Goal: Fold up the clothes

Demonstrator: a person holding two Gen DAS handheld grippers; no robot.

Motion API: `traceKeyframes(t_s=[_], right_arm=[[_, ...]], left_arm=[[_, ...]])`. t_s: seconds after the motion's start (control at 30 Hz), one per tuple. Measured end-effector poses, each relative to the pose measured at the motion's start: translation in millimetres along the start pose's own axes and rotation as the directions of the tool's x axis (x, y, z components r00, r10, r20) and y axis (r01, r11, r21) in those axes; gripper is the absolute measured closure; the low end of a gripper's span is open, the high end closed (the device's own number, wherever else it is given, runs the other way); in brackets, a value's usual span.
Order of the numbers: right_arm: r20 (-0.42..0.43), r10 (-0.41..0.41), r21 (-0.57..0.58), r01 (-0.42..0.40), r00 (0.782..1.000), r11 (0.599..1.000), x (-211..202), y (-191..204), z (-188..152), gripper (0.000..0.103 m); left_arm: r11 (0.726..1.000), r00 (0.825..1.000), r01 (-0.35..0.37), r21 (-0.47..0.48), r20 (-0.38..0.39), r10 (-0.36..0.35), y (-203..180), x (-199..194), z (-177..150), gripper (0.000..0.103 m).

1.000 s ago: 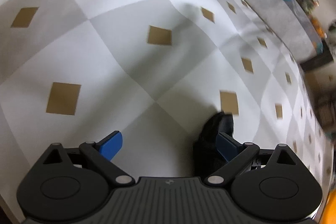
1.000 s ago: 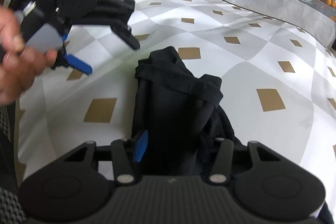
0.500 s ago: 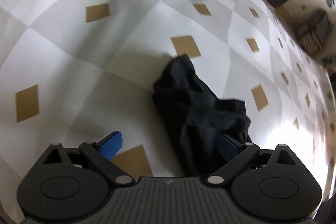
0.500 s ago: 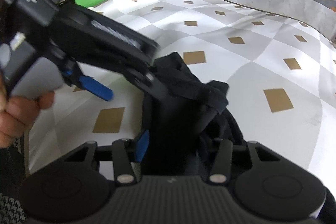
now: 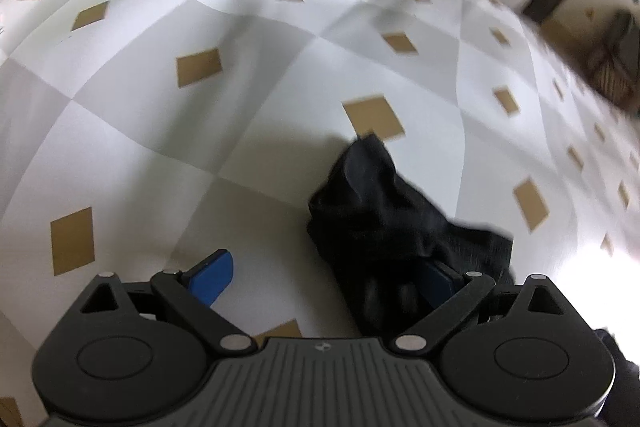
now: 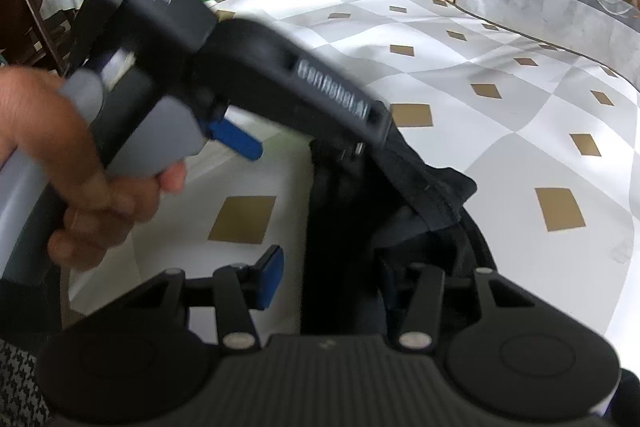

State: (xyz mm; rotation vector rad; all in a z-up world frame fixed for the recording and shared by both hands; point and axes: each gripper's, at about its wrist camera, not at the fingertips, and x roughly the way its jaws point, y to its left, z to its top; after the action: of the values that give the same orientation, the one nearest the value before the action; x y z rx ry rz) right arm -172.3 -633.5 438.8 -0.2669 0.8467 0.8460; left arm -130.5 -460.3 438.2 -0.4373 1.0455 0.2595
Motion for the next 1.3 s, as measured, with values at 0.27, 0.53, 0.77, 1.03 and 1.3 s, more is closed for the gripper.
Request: traceKeyframes(t_s=[0.27, 0.53, 0.77, 1.03, 1.3], right_arm=[[-0.027, 0.03, -0.086, -0.032, 0.999, 0.996, 6.2, 19.7, -4.3, 0.056], [-0.046, 0.034, -0.134, -0.04, 0.998, 0.99, 12.1, 31.5, -5.9, 0.054], [-0.033, 0.031, -0.002, -0.031, 0.999, 1.0, 8.2, 11.5, -0.5, 0.054], [-0.04, 0.053, -0.029, -0.054, 0.998, 0.998, 8.1, 20.0, -2.4, 0.054], [-0.043, 0.056, -0.057, -0.059, 0.997, 0.997, 11.1, 29.0, -4.2, 0.052]], left_arm=[[0.986, 0.998, -0.024, -0.165, 0.055, 0.033, 26.8, -12.0, 8.2, 0.007], [0.959, 0.998, -0.024, -0.284, 0.046, 0.038, 51.4, -20.3, 7.7, 0.007], [0.979, 1.0, -0.003, -0.202, -0.03, -0.003, 41.7, -26.2, -2.9, 0.007], [0.994, 0.997, 0.003, -0.109, -0.078, -0.011, 21.2, -18.6, -13.0, 0.007], [0.998, 0.995, 0.029, -0.063, -0.09, -0.035, -0.7, -8.2, -16.0, 0.007]])
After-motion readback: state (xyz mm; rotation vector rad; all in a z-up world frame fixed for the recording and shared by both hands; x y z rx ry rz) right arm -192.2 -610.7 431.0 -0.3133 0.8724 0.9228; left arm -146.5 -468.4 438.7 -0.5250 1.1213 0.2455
